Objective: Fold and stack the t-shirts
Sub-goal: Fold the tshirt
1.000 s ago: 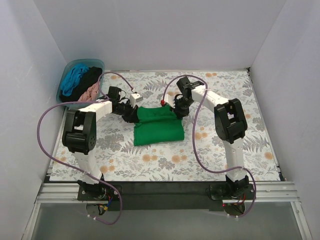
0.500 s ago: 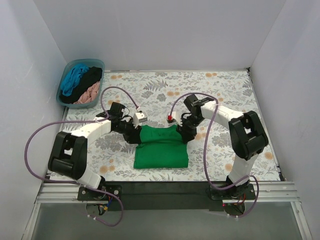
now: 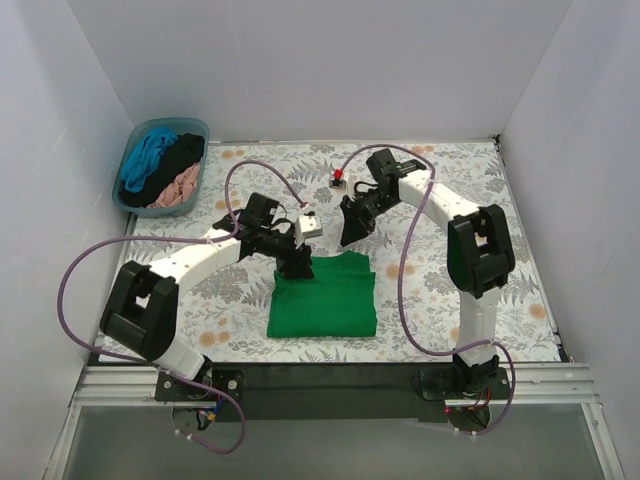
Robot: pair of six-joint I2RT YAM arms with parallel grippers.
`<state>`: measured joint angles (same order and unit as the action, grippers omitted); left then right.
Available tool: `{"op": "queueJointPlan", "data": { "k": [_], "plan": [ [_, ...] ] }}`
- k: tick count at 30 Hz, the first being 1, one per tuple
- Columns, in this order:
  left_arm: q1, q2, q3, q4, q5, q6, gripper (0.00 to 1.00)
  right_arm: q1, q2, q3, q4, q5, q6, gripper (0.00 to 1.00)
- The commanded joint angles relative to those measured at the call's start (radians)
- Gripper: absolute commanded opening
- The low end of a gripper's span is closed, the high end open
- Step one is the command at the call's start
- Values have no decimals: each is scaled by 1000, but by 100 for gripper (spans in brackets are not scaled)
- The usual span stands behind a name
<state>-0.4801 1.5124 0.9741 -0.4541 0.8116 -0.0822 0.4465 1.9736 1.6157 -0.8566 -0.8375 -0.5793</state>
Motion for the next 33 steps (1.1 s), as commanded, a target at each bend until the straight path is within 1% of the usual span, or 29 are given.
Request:
{"op": "queueJointPlan", "data": {
  "k": [1, 3, 7, 11, 13, 14, 19, 20, 23, 24, 26, 27, 33],
  "plan": [
    [-20, 74, 38, 104, -29, -16, 43, 4, 100, 64, -13, -83, 91, 22],
    [-29, 115, 44, 126, -43, -13, 45, 6, 146, 90, -6, -94, 116, 20],
    [-57, 150, 26, 207, -77, 7, 45, 12, 200, 112, 11, -113, 148, 17],
    [-71, 187, 31, 216, -94, 27, 45, 27, 240, 116, 27, -130, 177, 17],
    [-78, 196, 28, 216, -94, 41, 44, 34, 251, 110, 31, -135, 183, 16],
    [-81, 198, 25, 218, -92, 41, 42, 34, 260, 104, 39, -135, 185, 16],
    [-98, 203, 11, 207, -95, 58, 37, 40, 284, 75, 62, -130, 190, 16],
    [-100, 200, 9, 209, -98, 59, 33, 41, 294, 69, 64, -130, 190, 15],
    [-104, 183, 3, 207, -103, 56, 24, 44, 307, 55, 77, -120, 188, 15],
    [-104, 166, 0, 207, -103, 56, 17, 46, 311, 52, 85, -115, 188, 15],
    [-107, 149, 0, 192, -100, 65, 8, 47, 323, 40, 87, -112, 187, 15],
    [-109, 134, 1, 184, -101, 71, 1, 49, 324, 35, 88, -112, 187, 15],
    [-110, 100, 17, 146, -101, 79, 0, 57, 326, 6, 102, -104, 179, 14]
  ]
}}
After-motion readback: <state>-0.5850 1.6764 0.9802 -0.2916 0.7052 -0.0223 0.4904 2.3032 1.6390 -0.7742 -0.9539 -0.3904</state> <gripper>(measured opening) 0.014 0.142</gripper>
